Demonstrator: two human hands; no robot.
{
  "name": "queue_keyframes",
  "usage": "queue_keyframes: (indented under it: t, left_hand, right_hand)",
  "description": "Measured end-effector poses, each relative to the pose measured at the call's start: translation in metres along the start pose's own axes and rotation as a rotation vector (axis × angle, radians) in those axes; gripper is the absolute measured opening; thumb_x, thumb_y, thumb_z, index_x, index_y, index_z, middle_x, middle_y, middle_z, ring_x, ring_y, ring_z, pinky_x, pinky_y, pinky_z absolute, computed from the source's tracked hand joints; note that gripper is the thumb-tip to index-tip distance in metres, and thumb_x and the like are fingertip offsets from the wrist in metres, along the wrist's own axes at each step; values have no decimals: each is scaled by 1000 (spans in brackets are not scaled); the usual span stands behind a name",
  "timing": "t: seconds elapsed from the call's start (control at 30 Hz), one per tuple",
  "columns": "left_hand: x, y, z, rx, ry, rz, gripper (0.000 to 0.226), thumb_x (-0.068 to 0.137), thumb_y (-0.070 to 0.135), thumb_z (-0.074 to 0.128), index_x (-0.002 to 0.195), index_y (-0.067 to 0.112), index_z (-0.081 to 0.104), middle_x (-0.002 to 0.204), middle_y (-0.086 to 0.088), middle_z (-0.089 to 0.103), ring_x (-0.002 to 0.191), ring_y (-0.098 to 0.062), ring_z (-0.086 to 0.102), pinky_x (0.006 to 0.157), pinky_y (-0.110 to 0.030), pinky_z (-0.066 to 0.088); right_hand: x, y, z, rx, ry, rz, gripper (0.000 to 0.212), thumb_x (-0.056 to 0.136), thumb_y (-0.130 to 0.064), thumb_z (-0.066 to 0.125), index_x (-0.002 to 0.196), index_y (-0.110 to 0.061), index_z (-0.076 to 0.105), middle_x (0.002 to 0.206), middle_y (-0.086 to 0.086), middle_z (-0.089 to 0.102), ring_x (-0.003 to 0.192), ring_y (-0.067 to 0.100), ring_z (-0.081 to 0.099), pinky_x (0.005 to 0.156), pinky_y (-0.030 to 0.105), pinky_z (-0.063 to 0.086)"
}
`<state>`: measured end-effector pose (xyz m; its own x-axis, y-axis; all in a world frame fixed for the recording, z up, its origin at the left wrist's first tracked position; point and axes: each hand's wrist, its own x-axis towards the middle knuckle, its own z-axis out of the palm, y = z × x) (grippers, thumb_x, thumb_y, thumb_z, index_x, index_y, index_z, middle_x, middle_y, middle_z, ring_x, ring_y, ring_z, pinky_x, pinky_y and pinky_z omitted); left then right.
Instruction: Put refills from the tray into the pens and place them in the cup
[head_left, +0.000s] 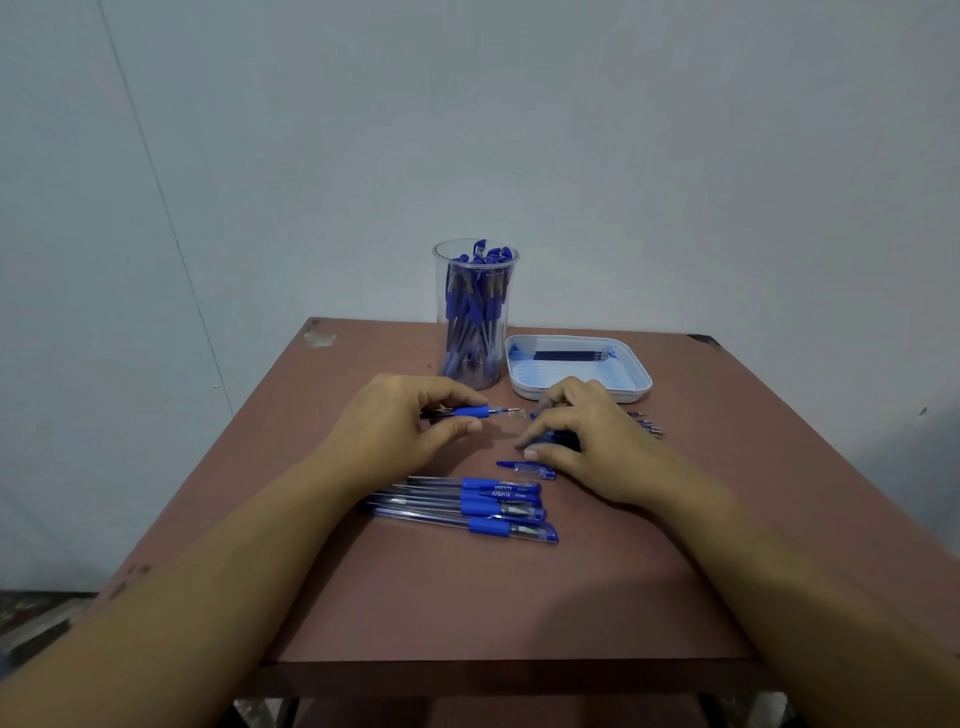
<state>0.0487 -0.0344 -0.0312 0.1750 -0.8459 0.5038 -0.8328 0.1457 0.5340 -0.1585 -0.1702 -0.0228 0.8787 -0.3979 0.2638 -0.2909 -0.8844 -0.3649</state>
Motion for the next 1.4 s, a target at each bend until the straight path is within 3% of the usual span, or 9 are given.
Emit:
queue_keyframes:
  t: [0.17, 0.27, 0.63, 0.8, 0.9, 0.97, 1.07, 1.23, 1.4]
  left_hand:
    - [0, 0, 0, -2, 1, -5, 22, 83, 40, 73, 105, 39, 73, 89, 19, 73, 81, -7, 68, 74, -39, 57]
    - [-1, 0, 1, -16, -4, -2, 21, 84, 40, 74, 105, 39, 73, 90, 20, 72, 82, -7, 68, 74, -38, 57]
    - [-2, 8, 5, -29, -32, 54, 22, 84, 38, 73, 106, 39, 72, 92, 22, 72, 83, -6, 69, 75, -39, 57]
    - [-1, 8, 5, -11, -40, 63, 22, 85, 38, 73, 107, 39, 72, 94, 22, 72, 85, -5, 68, 75, -38, 57]
    - [-1, 8, 5, -18, -37, 72, 22, 86, 37, 73, 108, 37, 72, 96, 21, 72, 86, -4, 69, 77, -37, 57]
    - [-1, 9, 5, -13, -34, 70, 22, 86, 37, 73, 108, 36, 73, 95, 21, 73, 85, -5, 69, 76, -38, 57]
    - [-1, 8, 4, -7, -35, 64, 23, 85, 41, 71, 107, 39, 72, 93, 21, 72, 84, -4, 68, 75, -38, 57]
    - [-2, 10, 4, -14, -31, 66, 23, 85, 41, 70, 108, 37, 73, 95, 22, 72, 87, -1, 68, 77, -36, 57]
    - [-2, 11, 4, -11, -33, 77, 26, 83, 46, 68, 109, 42, 69, 93, 23, 72, 82, -5, 69, 74, -38, 57]
  right_hand:
    - [-1, -6, -5, 323, 226, 43, 21, 88, -22, 70, 86, -42, 65, 80, -11, 64, 75, 5, 56, 69, 18, 45]
    - [-4, -13, -4, 440, 275, 40, 20, 88, -16, 70, 89, -36, 67, 80, -11, 66, 69, 8, 57, 66, 18, 48]
    - [-3, -20, 4, 410, 246, -32, 19, 84, -15, 74, 96, -29, 69, 80, -14, 67, 75, 10, 64, 73, 25, 55]
    - [-2, -17, 5, 296, 224, -61, 13, 91, -30, 66, 102, -25, 69, 88, -12, 67, 81, 10, 65, 73, 30, 54]
    - [-4, -17, 3, 226, 242, -70, 25, 88, -35, 68, 112, -30, 63, 94, -16, 63, 86, 6, 60, 76, 18, 49]
    - [-4, -19, 2, 204, 273, -98, 27, 86, -26, 72, 109, -32, 59, 93, -18, 60, 86, 4, 57, 75, 12, 46]
    - [-2, -17, 2, 133, 266, -129, 10, 89, -22, 69, 99, -23, 66, 90, -13, 60, 84, 5, 56, 73, 15, 44]
    - [-3, -16, 2, 151, 273, -116, 26, 87, -31, 70, 112, -24, 67, 95, -12, 63, 85, 7, 59, 76, 14, 47]
    - [-3, -16, 2, 98, 259, -128, 16, 92, -33, 63, 102, -23, 71, 88, -10, 64, 84, 5, 57, 72, 15, 43]
